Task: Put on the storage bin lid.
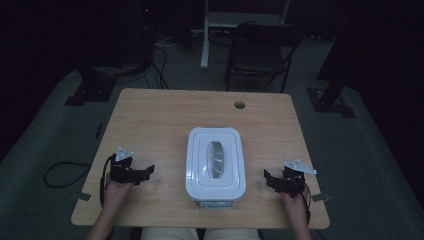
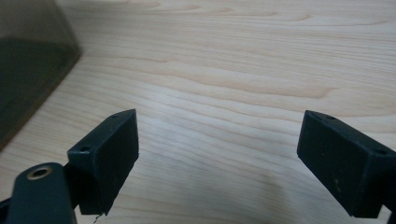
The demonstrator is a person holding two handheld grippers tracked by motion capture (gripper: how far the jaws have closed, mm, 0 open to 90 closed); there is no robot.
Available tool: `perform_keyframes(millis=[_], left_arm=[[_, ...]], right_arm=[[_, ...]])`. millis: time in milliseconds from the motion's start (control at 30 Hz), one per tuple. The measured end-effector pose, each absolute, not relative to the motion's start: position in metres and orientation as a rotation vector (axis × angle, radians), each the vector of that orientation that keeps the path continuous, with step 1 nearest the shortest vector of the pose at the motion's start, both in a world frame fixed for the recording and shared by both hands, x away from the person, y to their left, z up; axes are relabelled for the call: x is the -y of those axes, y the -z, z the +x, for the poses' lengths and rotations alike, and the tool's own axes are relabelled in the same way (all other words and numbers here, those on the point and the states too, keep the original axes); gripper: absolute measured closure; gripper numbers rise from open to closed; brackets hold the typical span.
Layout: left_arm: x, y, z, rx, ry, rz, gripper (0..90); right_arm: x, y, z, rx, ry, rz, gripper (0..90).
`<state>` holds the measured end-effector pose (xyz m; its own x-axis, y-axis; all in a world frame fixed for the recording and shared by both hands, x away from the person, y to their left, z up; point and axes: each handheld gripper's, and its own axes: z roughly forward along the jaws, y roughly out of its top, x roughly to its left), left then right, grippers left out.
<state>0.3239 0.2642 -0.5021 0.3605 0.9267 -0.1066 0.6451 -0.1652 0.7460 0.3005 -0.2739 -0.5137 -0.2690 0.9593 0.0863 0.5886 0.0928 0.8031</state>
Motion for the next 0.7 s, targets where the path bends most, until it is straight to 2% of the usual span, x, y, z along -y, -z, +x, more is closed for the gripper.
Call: perform_keyframes(millis=[300, 700], left_arm=[[-0.295, 0.499, 0.311, -1.457, -0.566, 1.870, 1.4], [-0.316, 0.500, 0.300, -1.588, -0.608, 1.817, 1.4]], right_arm=[[0.293, 0.513, 0.296, -1.815, -1.070, 1.568, 12.6], [0.310, 0.521, 0.299, -1.782, -0.935, 1.627, 12.8]])
